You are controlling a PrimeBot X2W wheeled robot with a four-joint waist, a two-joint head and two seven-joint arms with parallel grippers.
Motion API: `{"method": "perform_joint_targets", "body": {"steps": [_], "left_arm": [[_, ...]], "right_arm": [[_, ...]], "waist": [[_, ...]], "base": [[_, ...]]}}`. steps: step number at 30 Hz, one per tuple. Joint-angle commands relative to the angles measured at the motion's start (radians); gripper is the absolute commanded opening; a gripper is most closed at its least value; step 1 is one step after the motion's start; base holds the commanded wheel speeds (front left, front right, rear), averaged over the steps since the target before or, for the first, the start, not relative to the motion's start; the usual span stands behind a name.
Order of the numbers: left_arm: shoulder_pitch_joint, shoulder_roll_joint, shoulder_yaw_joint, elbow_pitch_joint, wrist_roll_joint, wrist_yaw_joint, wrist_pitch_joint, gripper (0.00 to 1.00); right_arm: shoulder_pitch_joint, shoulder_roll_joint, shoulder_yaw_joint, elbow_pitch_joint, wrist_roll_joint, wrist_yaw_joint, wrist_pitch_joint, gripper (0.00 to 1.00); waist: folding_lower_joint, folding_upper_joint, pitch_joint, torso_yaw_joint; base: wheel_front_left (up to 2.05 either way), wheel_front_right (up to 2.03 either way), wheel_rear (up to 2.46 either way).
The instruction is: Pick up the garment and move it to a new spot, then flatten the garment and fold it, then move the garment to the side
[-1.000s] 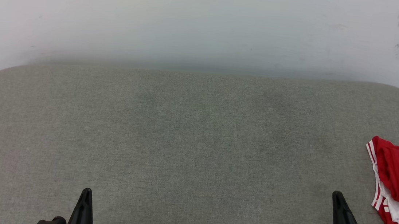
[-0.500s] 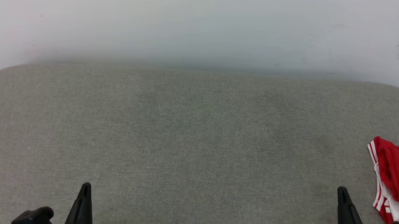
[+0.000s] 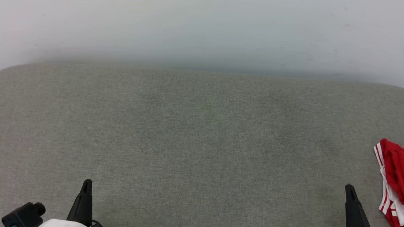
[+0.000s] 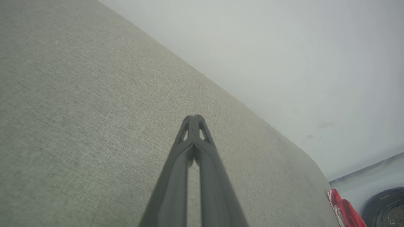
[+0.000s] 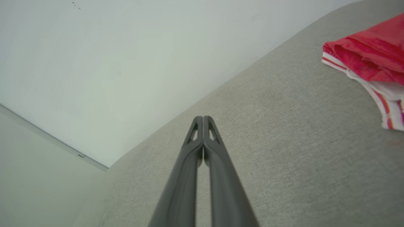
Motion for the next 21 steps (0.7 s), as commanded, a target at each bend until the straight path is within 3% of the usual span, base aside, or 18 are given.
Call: {"method": "perform_joint_targets", "body": {"steps": [1,21], "left_arm": [[-0.025,0.005,0.005,-0.007,-0.029,-0.006,0.004,0.0],[-0.078,0.009,0.023,0.03,-0.296,-0.04,0.064,0.0]], "right_arm": [[-0.031,-0.01,-0.003,-0.007,0.03,0.0,0.004,0.0],[-0.071,-0.013,-0.017,0.025,0.297,0.0,0.065,0.0]], "waist": [[0.0,0.0,0.0,0.0],[0.0,0.0,0.003,0.007]], "base": [[0.0,0.0,0.0],[0.0,0.0,0.0]]}}
